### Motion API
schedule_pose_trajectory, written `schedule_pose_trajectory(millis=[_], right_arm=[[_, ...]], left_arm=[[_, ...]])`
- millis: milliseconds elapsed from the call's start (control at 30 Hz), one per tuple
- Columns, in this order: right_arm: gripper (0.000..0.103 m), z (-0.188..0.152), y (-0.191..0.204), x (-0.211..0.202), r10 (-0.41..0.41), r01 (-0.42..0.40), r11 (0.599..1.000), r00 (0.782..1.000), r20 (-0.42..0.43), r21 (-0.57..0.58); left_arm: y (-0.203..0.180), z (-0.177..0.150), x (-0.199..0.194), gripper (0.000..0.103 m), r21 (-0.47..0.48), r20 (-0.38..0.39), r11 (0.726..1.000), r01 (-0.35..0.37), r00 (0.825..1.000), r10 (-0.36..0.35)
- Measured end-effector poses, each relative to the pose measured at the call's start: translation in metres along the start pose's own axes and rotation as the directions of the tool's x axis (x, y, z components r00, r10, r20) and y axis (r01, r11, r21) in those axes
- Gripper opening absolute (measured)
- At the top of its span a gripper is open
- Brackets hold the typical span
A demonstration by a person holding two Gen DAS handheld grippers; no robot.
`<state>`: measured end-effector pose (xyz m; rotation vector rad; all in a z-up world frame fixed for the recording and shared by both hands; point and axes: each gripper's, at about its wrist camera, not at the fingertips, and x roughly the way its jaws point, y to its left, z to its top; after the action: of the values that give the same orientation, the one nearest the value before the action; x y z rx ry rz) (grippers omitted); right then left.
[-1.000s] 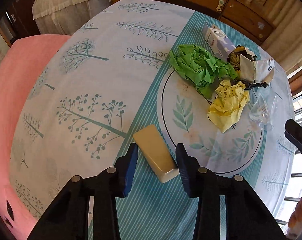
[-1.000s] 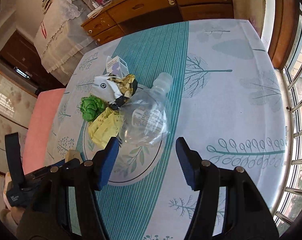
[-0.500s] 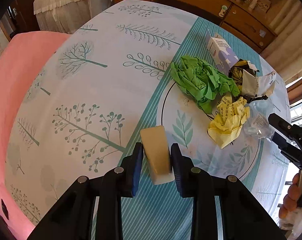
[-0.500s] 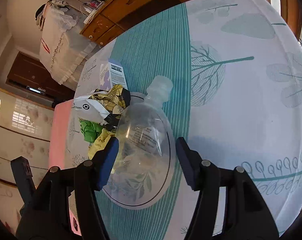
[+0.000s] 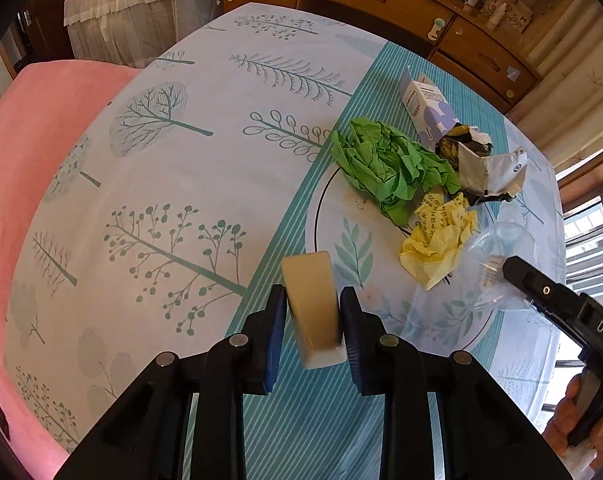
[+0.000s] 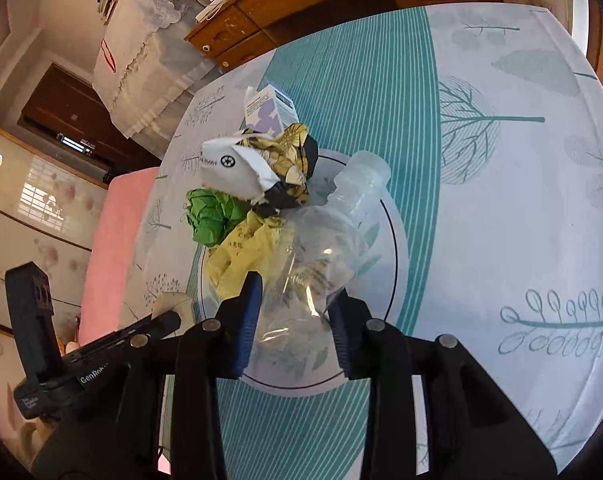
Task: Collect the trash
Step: 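Grasp the soap bar with the left tool while the right tool grasps the clear bottle, then carry the soap bar and bottle down over the bin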
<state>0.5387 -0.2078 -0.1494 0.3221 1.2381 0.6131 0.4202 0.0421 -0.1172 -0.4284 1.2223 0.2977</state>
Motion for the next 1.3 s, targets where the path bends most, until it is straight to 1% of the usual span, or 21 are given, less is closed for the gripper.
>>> schedule_pose_trajectory(millis=[200,400,500,600,667,767,933,1033,1133,1300], right_arm=[[0.029,-0.038,0.019,-0.028,-0.021,0.022,1.0,0.999,0.03,-0.022],[0.029,-0.075,0.047,-0.059,-0.039,0.041,0.999,0.997,0.073,-0.019],[0.029,-0.099,0.063,-0.08,-0.056,0.057,0.998,0.994,0.098,-0.008],[0.029,-0.125,0.085,-0.097,-0.078,0.077,0.997,0.988,0.133,0.012],[0.029,-0.148,0.1,-0.11,-0.092,0.088,0.996,0.982,0.164,0.031],[0.029,-0.185,0.126,-0.126,-0.123,0.111,0.991,0.97,0.211,0.069],[0.029,-0.252,0.174,-0.141,-0.175,0.14,0.98,0.945,0.278,0.143],[0.029,-0.292,0.201,-0.147,-0.203,0.152,0.972,0.929,0.31,0.179],[0.029,-0.329,0.225,-0.149,-0.224,0.165,0.966,0.92,0.321,0.2],[0.029,-0.384,0.255,-0.144,-0.25,0.193,0.958,0.924,0.291,0.21]], left_arm=[[0.002,-0.019,-0.026,0.027,0.033,0.017,0.999,0.032,0.999,-0.032],[0.011,-0.046,-0.058,0.027,0.098,0.023,0.993,0.063,0.998,-0.065],[0.019,-0.06,-0.075,0.027,0.138,0.02,0.987,0.086,0.996,-0.09],[0.03,-0.077,-0.094,0.027,0.204,0.016,0.973,0.112,0.993,-0.118],[0.039,-0.09,-0.107,0.027,0.255,0.011,0.958,0.131,0.99,-0.138],[0.057,-0.109,-0.128,0.027,0.332,0.005,0.929,0.165,0.984,-0.177],[0.093,-0.148,-0.164,0.027,0.454,-0.004,0.864,0.218,0.97,-0.243],[0.117,-0.171,-0.182,0.027,0.509,-0.013,0.828,0.238,0.963,-0.269],[0.141,-0.192,-0.198,0.027,0.547,-0.024,0.797,0.255,0.957,-0.29],[0.173,-0.229,-0.219,0.027,0.591,-0.047,0.758,0.276,0.95,-0.309]])
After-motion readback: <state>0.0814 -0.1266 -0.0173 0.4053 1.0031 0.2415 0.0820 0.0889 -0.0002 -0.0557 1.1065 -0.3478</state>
